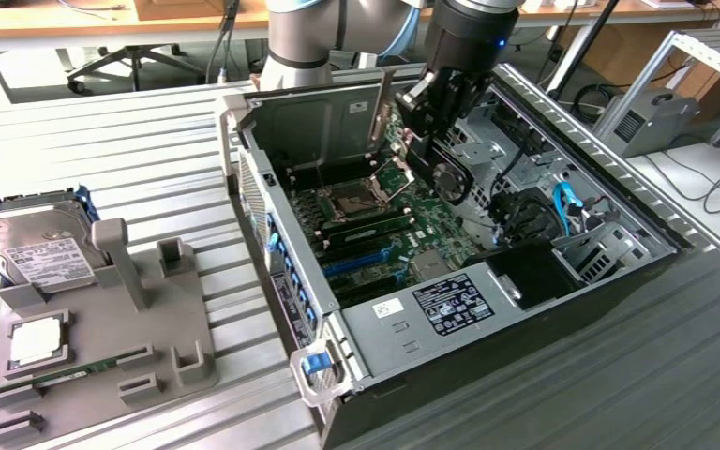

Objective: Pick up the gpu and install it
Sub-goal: 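Insert the gpu into the slot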

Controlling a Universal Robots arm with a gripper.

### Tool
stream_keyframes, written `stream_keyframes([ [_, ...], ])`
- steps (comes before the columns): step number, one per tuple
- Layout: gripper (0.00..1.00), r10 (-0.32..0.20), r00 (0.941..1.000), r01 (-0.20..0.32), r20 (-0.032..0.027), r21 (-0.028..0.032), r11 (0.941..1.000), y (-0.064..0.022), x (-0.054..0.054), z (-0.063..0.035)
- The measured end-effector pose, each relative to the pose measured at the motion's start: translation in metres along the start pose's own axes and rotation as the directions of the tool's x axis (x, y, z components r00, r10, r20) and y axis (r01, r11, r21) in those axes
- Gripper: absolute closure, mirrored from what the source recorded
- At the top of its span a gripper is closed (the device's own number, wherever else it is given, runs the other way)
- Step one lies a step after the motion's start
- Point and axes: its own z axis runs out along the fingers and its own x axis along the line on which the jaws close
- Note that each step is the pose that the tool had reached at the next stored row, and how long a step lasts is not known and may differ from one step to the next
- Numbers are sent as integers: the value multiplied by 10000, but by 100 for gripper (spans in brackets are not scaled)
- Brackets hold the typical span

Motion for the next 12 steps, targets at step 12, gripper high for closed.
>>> stream_keyframes([
  [12, 74, -220, 9998, 220, -5, -6, 9998, 0, 0, 0],
])
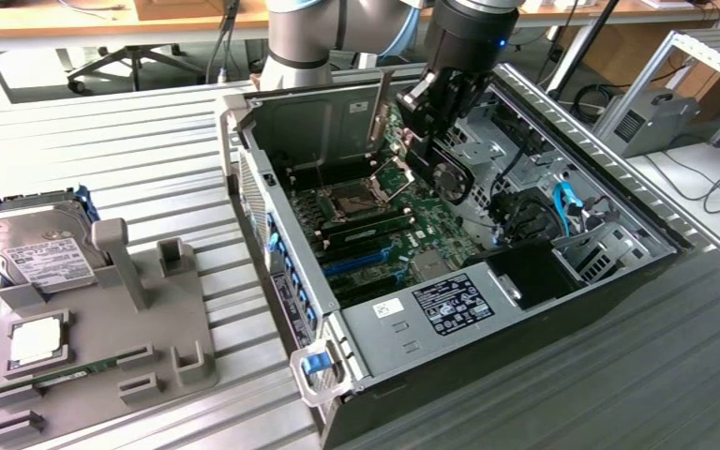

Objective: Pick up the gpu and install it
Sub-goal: 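Insert the gpu into the slot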

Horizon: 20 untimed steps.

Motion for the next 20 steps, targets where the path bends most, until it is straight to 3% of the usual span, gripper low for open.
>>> stream_keyframes([
  [20, 74, -297, 9996, 297, -7, -8, 9996, 0, 0, 0],
])
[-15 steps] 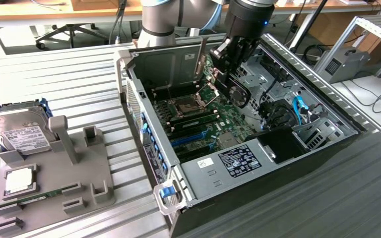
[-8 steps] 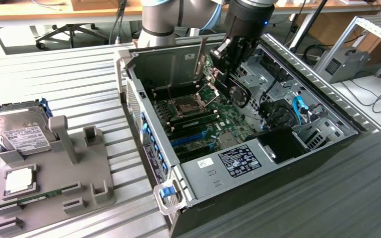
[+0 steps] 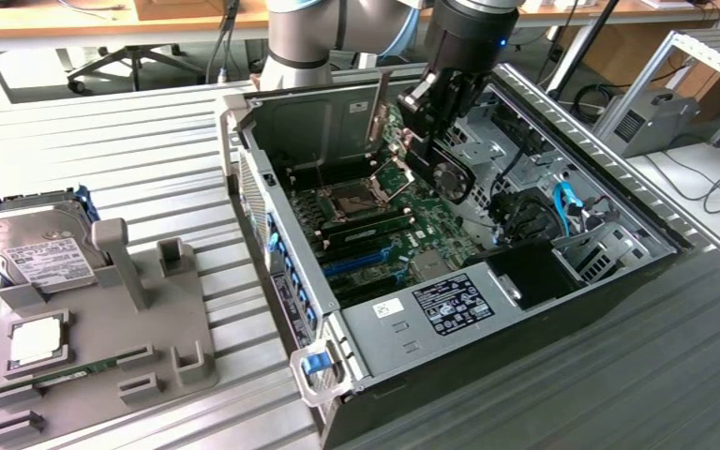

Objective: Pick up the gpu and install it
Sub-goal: 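Insert the gpu into the slot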

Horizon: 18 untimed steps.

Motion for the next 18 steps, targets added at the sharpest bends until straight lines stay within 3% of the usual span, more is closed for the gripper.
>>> stream_keyframes([
  [18, 74, -371, 9993, 371, -8, -10, 9993, 0, 0, 1],
])
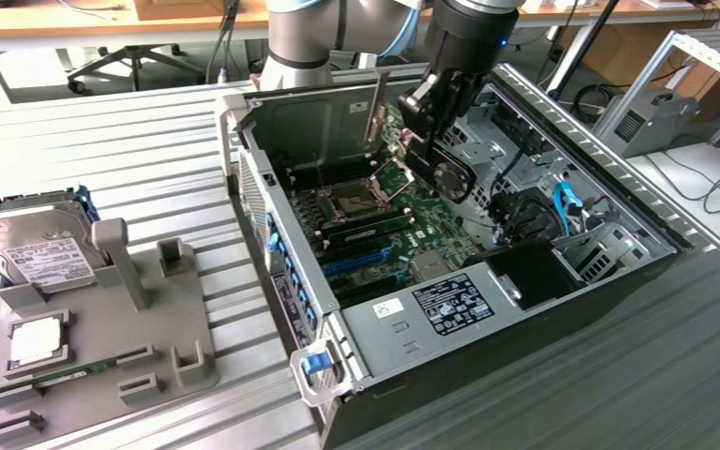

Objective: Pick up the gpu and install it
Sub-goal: 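Insert the gpu into the slot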

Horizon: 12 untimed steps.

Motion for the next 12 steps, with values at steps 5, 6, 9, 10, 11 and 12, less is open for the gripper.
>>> stream_keyframes([
  [5, 74, -100, 10000, 100, -3, -2, 10000, 0, 0, 0],
  [6, 74, -121, 9999, 121, -3, -3, 9999, 0, 0, 1],
  [9, 74, -181, 9998, 181, -4, -5, 9998, 0, 0, 1],
  [10, 74, -202, 9998, 202, -5, -6, 9998, 0, 0, 1],
  [11, 74, -224, 9997, 224, -5, -6, 9997, 0, 0, 2],
  [12, 74, -252, 9997, 252, -5, -7, 9997, 0, 0, 2],
])
